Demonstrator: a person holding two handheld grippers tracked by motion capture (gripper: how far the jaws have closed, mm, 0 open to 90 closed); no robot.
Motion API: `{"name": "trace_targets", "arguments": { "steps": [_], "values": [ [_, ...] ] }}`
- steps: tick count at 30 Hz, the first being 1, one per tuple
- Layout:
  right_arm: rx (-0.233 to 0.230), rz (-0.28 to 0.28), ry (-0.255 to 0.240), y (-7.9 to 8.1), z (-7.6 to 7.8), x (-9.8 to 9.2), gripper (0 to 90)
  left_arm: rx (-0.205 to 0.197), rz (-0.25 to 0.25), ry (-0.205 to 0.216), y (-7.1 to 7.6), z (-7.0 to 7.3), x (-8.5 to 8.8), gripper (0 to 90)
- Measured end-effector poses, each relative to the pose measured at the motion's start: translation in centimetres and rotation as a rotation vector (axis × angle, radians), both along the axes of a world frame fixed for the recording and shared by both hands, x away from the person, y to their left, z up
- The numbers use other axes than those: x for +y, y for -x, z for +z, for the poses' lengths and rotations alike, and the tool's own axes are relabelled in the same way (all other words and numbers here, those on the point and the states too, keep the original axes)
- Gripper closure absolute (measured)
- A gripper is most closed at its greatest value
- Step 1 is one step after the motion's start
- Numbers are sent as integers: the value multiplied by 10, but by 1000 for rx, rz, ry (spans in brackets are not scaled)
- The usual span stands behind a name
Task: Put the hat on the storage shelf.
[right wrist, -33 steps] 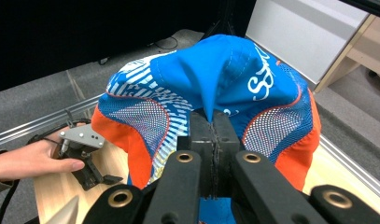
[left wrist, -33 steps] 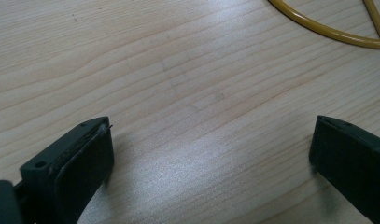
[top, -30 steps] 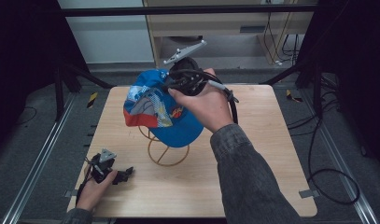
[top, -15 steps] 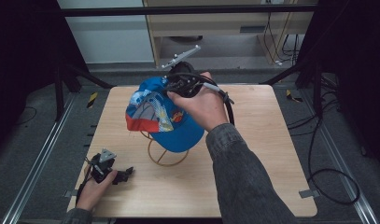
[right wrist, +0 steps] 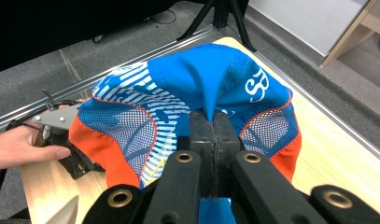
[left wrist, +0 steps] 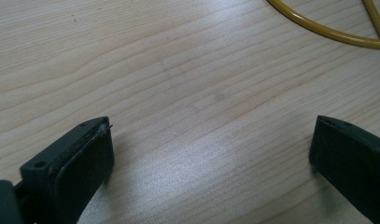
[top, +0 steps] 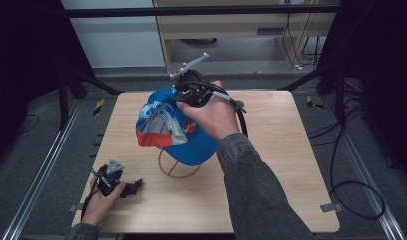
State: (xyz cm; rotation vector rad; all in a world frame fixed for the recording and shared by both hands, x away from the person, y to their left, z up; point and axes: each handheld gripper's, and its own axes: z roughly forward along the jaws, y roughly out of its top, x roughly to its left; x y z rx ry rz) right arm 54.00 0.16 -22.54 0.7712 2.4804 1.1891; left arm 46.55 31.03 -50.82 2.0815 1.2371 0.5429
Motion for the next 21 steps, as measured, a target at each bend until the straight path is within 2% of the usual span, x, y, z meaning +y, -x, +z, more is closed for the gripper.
{"name": "trace_targets", "arguments": {
  "steps": [21],
  "values": [
    [20,0,13,-3,-8,5,900,0,0,0,0,0,0,0]
  ]
}}
